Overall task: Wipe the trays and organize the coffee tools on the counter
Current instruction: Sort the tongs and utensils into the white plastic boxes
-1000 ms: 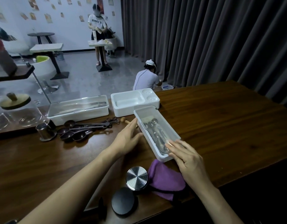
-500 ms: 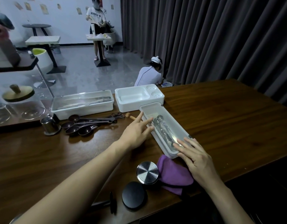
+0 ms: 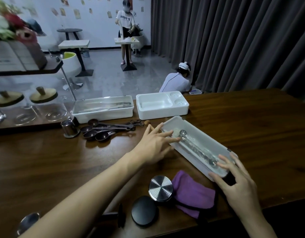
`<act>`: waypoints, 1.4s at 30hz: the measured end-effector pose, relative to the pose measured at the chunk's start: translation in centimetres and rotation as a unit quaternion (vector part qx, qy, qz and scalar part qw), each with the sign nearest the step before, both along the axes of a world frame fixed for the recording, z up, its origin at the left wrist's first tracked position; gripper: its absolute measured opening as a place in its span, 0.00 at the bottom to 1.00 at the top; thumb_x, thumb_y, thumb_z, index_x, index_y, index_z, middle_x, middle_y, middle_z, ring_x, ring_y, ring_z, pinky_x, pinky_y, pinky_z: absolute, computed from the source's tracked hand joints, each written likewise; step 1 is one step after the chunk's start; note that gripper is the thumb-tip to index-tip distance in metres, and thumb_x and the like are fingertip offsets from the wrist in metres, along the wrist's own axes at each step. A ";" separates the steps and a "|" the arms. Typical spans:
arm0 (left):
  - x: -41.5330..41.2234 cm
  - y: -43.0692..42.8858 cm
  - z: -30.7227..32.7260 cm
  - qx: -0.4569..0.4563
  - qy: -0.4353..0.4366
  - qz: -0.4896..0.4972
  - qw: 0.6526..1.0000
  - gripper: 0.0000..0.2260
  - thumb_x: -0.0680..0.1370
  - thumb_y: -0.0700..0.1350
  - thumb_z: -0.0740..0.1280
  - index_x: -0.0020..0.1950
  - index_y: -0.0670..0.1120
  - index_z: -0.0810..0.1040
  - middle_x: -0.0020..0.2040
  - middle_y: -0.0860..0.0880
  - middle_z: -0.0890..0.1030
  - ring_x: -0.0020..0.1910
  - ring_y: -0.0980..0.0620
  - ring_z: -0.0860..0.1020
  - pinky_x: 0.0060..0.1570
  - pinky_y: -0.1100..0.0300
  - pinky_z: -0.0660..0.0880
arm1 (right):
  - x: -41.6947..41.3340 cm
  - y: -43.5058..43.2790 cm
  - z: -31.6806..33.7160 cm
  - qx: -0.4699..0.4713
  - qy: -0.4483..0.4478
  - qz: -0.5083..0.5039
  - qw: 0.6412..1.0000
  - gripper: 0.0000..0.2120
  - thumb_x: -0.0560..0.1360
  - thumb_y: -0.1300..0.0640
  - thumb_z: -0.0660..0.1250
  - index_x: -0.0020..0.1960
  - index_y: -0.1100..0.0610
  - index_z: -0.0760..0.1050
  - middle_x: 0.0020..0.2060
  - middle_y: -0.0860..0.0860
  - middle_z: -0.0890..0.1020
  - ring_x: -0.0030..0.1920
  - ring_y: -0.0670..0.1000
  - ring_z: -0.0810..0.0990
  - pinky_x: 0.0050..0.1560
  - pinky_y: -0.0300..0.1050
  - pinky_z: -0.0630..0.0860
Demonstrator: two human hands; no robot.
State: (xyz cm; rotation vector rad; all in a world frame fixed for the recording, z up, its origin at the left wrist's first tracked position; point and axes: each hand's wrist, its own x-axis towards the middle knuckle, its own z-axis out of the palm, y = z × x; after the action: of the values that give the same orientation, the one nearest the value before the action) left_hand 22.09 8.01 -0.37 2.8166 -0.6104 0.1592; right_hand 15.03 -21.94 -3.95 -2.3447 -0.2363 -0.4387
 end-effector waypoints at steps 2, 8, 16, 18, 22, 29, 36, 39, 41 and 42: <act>-0.2 0.4 -0.4 -0.010 -0.026 0.001 1.000 0.21 0.83 0.57 0.59 0.76 0.58 0.71 0.76 0.55 0.72 0.80 0.43 0.59 0.76 0.37 0.53 | 0.7 -1.0 -0.1 0.021 0.003 0.011 1.000 0.14 0.68 0.44 0.72 0.53 0.43 0.78 0.69 0.40 0.75 0.77 0.44 0.62 0.69 0.51 0.67; -2.7 0.9 -1.5 -0.112 -0.056 0.038 0.991 0.18 0.81 0.54 0.61 0.68 0.55 0.80 0.67 0.57 0.80 0.64 0.50 0.74 0.67 0.54 0.70 | 4.3 -3.4 0.5 0.035 0.054 0.044 0.997 0.15 0.71 0.50 0.75 0.56 0.42 0.79 0.75 0.41 0.64 0.74 0.43 0.62 0.70 0.47 0.62; -6.2 -0.1 -1.2 -0.203 0.002 0.265 0.942 0.24 0.77 0.56 0.73 0.73 0.58 0.75 0.76 0.50 0.70 0.73 0.50 0.69 0.71 0.57 0.64 | 7.9 -4.3 1.8 0.124 0.178 0.100 0.971 0.19 0.77 0.50 0.70 0.68 0.44 0.78 0.69 0.51 0.75 0.60 0.44 0.71 0.58 0.46 0.77; -6.7 -0.1 -1.3 -0.254 0.037 0.284 0.924 0.26 0.78 0.55 0.72 0.75 0.57 0.72 0.72 0.53 0.74 0.70 0.58 0.72 0.65 0.67 0.65 | 8.3 -4.2 1.7 0.139 0.183 0.118 0.966 0.19 0.77 0.49 0.70 0.68 0.43 0.77 0.70 0.51 0.75 0.63 0.46 0.73 0.63 0.52 0.78; -7.4 -0.4 -1.3 -0.338 0.062 0.302 0.889 0.25 0.79 0.49 0.73 0.75 0.54 0.73 0.61 0.51 0.83 0.56 0.64 0.80 0.65 0.62 0.73 | 8.7 -3.8 1.5 0.159 0.192 0.141 0.958 0.19 0.77 0.47 0.69 0.68 0.40 0.76 0.71 0.48 0.74 0.67 0.47 0.73 0.66 0.55 0.77; -8.8 -0.5 -1.6 -0.388 0.049 0.337 0.856 0.22 0.78 0.51 0.73 0.72 0.61 0.75 0.58 0.50 0.85 0.55 0.65 0.81 0.53 0.67 0.78 | 8.4 -2.1 1.1 0.214 0.184 0.134 0.950 0.29 0.76 0.49 0.71 0.75 0.47 0.69 0.62 0.42 0.73 0.64 0.44 0.74 0.65 0.44 0.72; -9.5 -0.3 -1.9 -0.429 0.057 0.342 0.834 0.22 0.78 0.50 0.74 0.64 0.74 0.73 0.49 0.54 0.87 0.49 0.61 0.83 0.60 0.46 0.79 | 7.6 -1.1 0.5 0.256 0.167 0.125 0.944 0.34 0.76 0.52 0.72 0.78 0.52 0.64 0.63 0.42 0.73 0.63 0.43 0.76 0.66 0.44 0.72; -9.7 0.2 -1.8 -0.431 0.050 0.339 0.835 0.25 0.75 0.55 0.75 0.70 0.65 0.73 0.51 0.54 0.87 0.49 0.62 0.83 0.62 0.47 0.79 | 7.4 -0.3 0.6 0.270 0.162 0.128 0.940 0.35 0.76 0.54 0.73 0.79 0.54 0.63 0.65 0.46 0.75 0.62 0.42 0.76 0.65 0.43 0.72; -9.9 0.8 -1.5 -0.431 0.041 0.345 0.833 0.30 0.73 0.57 0.75 0.74 0.57 0.73 0.49 0.52 0.87 0.46 0.64 0.82 0.62 0.46 0.79 | 7.4 0.5 1.0 0.282 0.158 0.134 0.937 0.35 0.76 0.54 0.73 0.79 0.54 0.62 0.66 0.47 0.76 0.62 0.41 0.76 0.65 0.43 0.73; -10.0 1.2 -1.4 -0.427 0.033 0.348 0.834 0.30 0.74 0.56 0.75 0.74 0.55 0.73 0.49 0.52 0.88 0.44 0.65 0.82 0.61 0.46 0.79 | 7.4 1.0 1.3 0.285 0.158 0.139 0.935 0.35 0.76 0.54 0.73 0.79 0.53 0.62 0.66 0.47 0.76 0.63 0.41 0.76 0.65 0.43 0.73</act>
State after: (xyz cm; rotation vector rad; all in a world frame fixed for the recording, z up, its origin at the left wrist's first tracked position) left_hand 12.05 9.19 -1.74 1.9942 0.4561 0.3567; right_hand 22.44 -20.99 -2.65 -1.7409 -0.2433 0.0195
